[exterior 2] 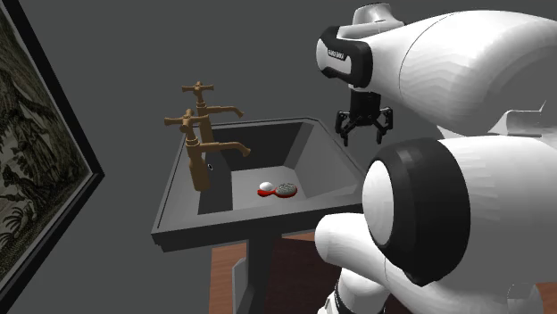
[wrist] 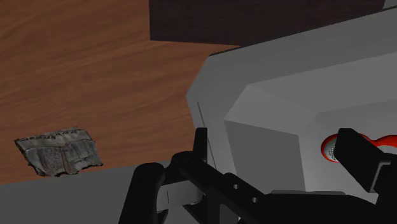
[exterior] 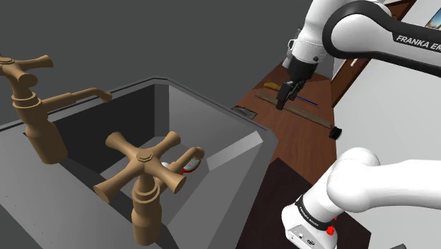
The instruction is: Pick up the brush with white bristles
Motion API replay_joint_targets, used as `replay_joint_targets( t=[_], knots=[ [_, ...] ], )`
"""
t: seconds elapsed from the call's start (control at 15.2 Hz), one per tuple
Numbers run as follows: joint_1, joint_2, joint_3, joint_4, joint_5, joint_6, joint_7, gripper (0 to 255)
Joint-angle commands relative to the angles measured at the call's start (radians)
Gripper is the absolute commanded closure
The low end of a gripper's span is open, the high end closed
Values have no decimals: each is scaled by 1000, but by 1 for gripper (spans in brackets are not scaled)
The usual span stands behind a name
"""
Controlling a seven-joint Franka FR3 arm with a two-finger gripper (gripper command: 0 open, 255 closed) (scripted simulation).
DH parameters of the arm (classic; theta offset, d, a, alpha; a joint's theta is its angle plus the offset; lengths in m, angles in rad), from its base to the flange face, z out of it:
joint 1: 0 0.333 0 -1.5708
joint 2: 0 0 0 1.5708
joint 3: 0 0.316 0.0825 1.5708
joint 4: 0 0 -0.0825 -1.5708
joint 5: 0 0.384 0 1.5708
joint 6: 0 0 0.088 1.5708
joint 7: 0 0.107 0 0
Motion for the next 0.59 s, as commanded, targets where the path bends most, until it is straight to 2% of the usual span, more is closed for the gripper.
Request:
replay_joint_targets(
  t=[0.0, 0.53],
  knots=[
    [0, 0, 0, 0, 0, 0, 0, 0],
    [-8, 57, 195, -127, 145, 158, 361, 0]
  ],
)
